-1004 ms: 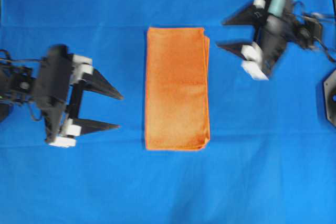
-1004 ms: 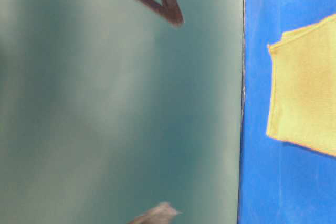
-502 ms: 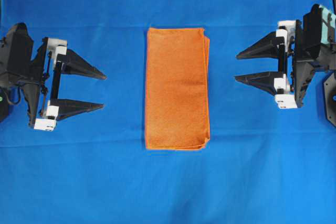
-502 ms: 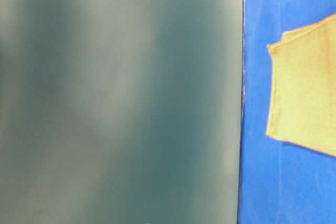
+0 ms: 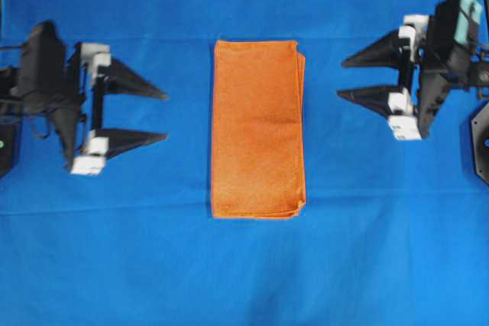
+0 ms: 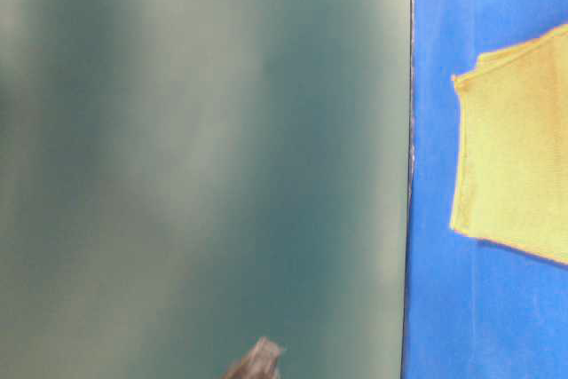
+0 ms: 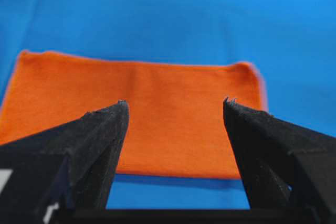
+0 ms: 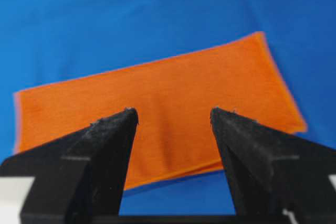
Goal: Fold the orange towel.
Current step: 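Grasp the strip's far corners with both grippers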
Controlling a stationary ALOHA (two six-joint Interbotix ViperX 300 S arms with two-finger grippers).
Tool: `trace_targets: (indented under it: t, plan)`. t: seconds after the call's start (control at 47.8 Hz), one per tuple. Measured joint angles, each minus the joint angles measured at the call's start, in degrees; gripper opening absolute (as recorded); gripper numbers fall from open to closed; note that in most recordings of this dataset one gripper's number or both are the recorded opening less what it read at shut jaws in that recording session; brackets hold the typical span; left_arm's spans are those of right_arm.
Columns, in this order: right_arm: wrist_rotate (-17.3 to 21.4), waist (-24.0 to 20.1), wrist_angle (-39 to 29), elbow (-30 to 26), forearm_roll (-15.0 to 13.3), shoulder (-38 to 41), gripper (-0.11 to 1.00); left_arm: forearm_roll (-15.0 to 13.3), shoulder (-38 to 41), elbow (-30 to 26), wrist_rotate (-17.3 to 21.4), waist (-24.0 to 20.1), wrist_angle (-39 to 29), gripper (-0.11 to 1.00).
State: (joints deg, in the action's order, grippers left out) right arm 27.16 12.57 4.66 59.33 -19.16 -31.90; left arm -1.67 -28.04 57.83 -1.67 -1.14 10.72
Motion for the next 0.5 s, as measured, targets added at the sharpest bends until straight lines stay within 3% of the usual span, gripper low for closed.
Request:
trace_targets:
  t: [0.272, 0.502]
  plan:
    - [-0.9, 8.7, 0.3, -5.4, -1.4, 13.4, 0.62, -0.1, 11.5, -4.3, -0.1, -9.4, 1.6, 0.73]
    - [-0.9, 12.4, 2.1, -11.0, -1.9, 26.6, 0.62, -0.1, 22.6, -6.9, 0.0, -15.3, 9.0, 0.82]
